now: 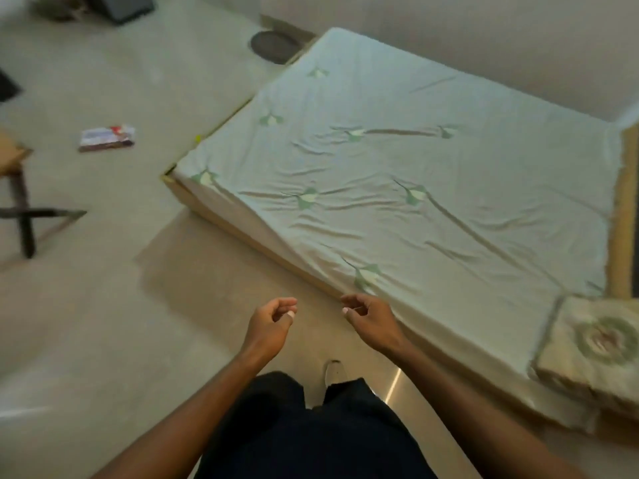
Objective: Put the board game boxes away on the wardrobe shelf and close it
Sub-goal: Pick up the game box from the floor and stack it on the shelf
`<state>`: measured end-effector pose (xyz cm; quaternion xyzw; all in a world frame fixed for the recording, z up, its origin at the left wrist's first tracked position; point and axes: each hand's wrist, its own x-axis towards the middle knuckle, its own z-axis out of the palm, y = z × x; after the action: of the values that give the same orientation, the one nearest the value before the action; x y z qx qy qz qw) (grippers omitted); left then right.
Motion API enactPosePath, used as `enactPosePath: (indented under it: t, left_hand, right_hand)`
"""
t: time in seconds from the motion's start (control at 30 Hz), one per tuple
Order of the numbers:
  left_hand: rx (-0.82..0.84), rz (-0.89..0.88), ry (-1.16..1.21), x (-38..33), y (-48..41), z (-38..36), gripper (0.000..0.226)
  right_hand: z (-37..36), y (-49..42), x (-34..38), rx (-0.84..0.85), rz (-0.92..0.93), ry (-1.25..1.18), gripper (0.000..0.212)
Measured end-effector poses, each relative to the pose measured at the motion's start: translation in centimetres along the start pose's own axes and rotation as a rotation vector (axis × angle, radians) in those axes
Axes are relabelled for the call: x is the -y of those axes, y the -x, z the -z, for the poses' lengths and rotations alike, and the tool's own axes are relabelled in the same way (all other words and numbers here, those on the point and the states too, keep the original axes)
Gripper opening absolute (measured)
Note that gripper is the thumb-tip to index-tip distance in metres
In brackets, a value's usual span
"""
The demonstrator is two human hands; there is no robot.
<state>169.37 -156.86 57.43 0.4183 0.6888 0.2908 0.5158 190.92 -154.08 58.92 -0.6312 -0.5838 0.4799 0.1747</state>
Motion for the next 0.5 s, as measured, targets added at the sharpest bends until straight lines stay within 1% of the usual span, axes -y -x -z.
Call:
enactPosePath:
  t: [0.1, 0.23, 0.33, 0.4, 0.5]
  left_hand:
    - [-0.149, 0.057, 0.115, -0.6, -3.4, 3.5, 0.022]
    - [-0.312, 0.114, 0.230, -0.1, -7.8, 9.5, 0.022]
    - [-0.416, 0.143, 0.293, 1.0, -11.9, 15.6, 0.021]
    - [-0.455, 0.151, 0.313, 1.5, -14.4, 19.8, 0.020]
    - [-0.532, 0.172, 0.339, 2.1, -18.4, 28.5, 0.018]
  right_hand:
    - [-1.1, -6.8, 4.5, 0.131, 0.070, 0.088, 0.029]
    - [-4.8, -15.8, 10.2, 0.252, 0.153, 0.182, 0.027]
    - [-9.6, -22.3, 15.4, 0.327, 0.213, 0.248, 0.028]
    - [-12.8, -25.7, 18.7, 0.363, 0.241, 0.257, 0.027]
    - [-18.9, -31.1, 25.3, 0.411, 0.266, 0.270, 0.027]
